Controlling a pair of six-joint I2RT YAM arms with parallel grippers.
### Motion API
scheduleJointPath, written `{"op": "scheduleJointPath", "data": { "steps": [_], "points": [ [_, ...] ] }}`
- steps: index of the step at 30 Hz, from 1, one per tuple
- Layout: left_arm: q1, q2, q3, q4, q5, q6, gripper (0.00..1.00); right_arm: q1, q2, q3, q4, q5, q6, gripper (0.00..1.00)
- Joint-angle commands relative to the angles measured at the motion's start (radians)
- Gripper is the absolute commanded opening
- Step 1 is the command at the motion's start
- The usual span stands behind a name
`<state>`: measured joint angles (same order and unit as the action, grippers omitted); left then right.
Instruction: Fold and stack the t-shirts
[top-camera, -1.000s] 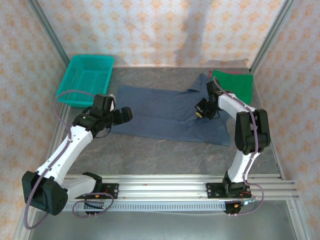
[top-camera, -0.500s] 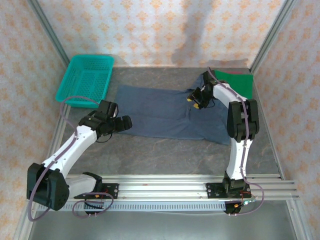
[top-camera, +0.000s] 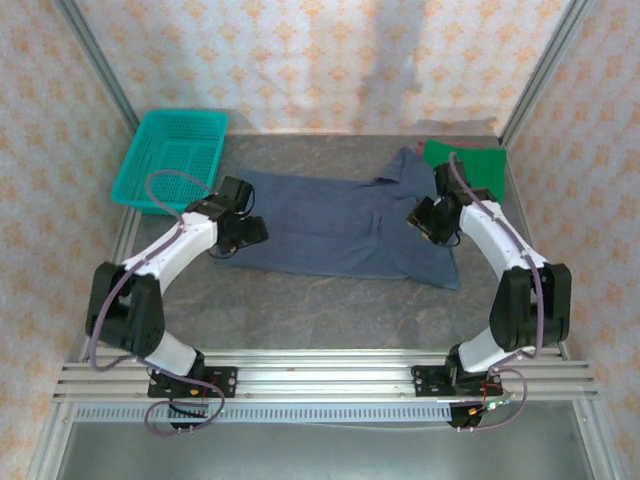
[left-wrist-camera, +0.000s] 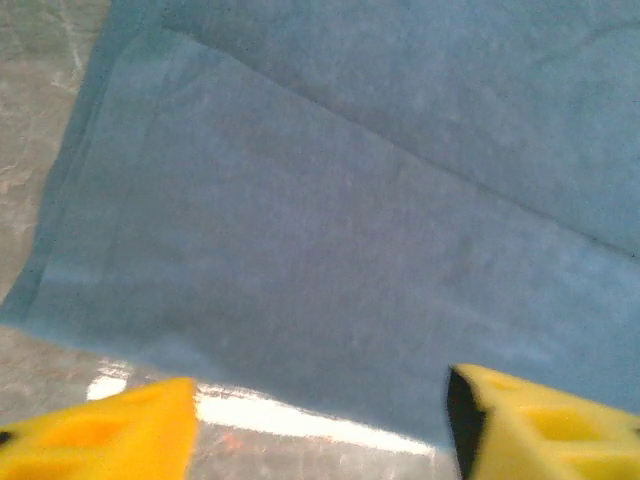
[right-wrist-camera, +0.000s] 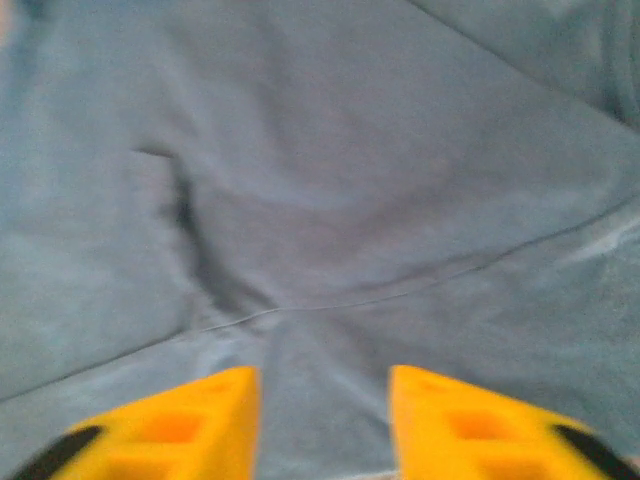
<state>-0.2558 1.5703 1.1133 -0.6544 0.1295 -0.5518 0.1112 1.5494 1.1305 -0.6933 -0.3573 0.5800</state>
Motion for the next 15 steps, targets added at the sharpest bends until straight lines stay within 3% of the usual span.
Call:
{"op": "scheduleJointPath", "data": {
  "steps": [1,8,15],
  "points": [
    [-0.009,0.088,0.067,0.025,-0.041,-0.005,0.47,-0.002,0.093,-0.062,0.104,0.047,0.095,0.23],
    [0.008,0.180,0.000,0.043,-0.138,-0.034,0.41,-0.002,0.132,-0.159,0.118,0.160,0.144,0.15],
    [0.019,0.146,-0.167,0.030,-0.159,-0.060,0.38,-0.002,0.068,-0.256,0.055,0.198,0.149,0.17]
  ]
}}
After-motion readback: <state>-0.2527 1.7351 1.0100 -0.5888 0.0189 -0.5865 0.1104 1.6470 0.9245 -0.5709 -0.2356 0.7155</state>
